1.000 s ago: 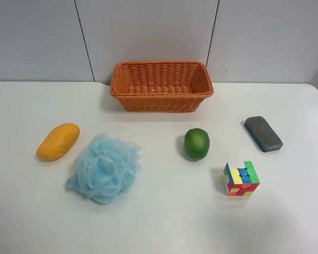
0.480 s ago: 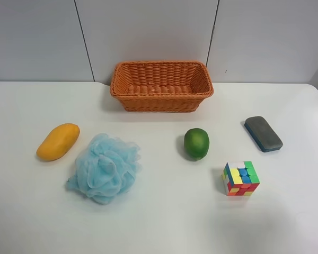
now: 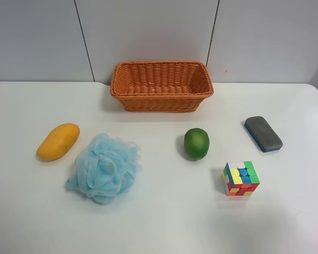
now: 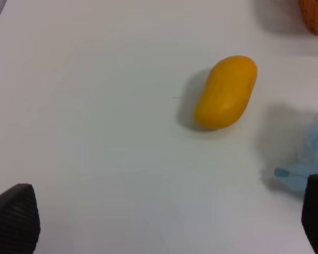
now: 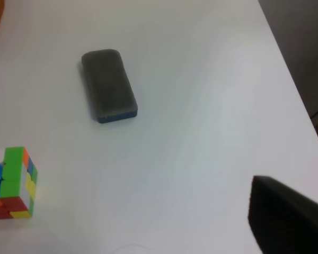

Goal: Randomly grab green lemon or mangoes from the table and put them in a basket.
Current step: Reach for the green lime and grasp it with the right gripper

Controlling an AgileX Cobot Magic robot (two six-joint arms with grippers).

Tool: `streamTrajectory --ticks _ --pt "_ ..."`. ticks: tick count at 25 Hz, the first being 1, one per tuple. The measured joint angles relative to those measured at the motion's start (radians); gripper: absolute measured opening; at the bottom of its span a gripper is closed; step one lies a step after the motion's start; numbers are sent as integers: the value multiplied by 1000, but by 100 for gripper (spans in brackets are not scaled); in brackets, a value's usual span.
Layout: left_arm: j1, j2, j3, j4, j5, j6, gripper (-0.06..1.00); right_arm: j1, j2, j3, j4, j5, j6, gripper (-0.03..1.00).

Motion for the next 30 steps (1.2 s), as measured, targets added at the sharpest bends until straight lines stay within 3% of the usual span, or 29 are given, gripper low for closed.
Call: streamTrajectory --ticks 5,17,21,30 --pt "0 0 0 0 0 0 99 0 76 -77 34 -88 0 99" --pt "0 0 0 0 0 0 99 13 897 -630 122 -67 -18 99" --pt "0 0 0 0 0 0 99 118 1099 -758 79 -48 22 99" --pt "0 0 0 0 0 0 99 392 1369 -793 -66 -51 320 99"
